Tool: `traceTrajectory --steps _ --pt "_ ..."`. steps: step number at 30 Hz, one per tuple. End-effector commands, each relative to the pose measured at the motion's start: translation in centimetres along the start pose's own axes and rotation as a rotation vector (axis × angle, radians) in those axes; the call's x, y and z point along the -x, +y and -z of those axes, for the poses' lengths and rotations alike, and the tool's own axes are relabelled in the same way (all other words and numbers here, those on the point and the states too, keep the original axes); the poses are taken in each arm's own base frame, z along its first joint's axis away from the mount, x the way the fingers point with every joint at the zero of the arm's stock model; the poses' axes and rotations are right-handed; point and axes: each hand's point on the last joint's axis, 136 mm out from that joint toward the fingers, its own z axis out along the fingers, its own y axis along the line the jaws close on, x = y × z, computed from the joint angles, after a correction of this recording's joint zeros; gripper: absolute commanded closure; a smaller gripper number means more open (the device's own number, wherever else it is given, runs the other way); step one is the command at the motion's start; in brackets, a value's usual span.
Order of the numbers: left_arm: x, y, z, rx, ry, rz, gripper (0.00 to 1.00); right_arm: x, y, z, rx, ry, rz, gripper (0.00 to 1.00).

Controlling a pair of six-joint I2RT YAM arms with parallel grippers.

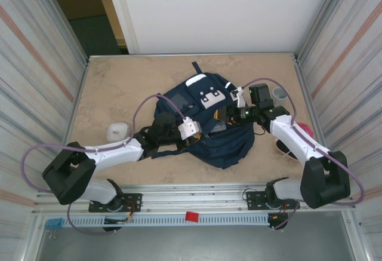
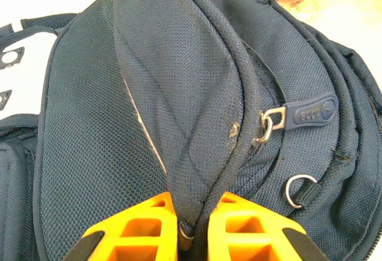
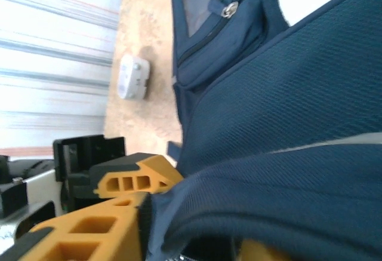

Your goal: Pack the student bag

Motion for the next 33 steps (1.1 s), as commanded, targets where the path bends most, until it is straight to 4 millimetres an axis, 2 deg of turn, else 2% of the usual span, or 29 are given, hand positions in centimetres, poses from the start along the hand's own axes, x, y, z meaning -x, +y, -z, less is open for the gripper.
traceTrajectory --steps 1,4,6,10,13,18,20,23,29,33 --pt "1.0 0.3 0.1 -0.021 -0.019 0.078 1.00 -0.1 0.0 3.0 -0.131 -0.076 0.053 0.55" --pt "1.2 0.1 0.3 -0.062 -0.019 0.092 1.00 -1.3 -1.1 5.3 -0.267 -0.130 0.055 0.53" --pt "1.5 0.2 0.4 -0.075 -0.015 0.104 1.00 -2.4 -1.1 6.7 -0.333 -0.163 0.071 0.53" --pt "1.8 0.1 0.5 -0.100 -0.012 0.108 1.00 -4.7 0.0 6.8 -0.381 -0.182 0.131 0.54" --pt "1.8 0.3 0.5 -0.100 0.000 0.106 1.00 -6.1 1.3 5.7 -0.392 -0.175 0.201 0.54" --pt "1.8 0.5 0.5 -0.100 -0.001 0.109 1.00 -6.8 3.1 2.2 -0.371 -0.117 0.283 0.54" --pt "1.9 0.5 0.5 -0.100 -0.002 0.108 1.00 -7.0 3.2 0.3 -0.365 -0.062 0.291 0.54" --pt "2.0 0.6 0.5 -0.098 -0.009 0.107 1.00 -7.2 3.3 -1.4 -0.348 -0.010 0.292 0.56" --pt "2.5 0.7 0.5 -0.101 -0.021 0.101 1.00 -7.3 3.1 -2.7 -0.345 0.015 0.290 0.57" --pt "2.7 0.7 0.6 -0.102 -0.026 0.098 1.00 -6.9 3.1 -3.4 -0.345 0.008 0.302 0.67"
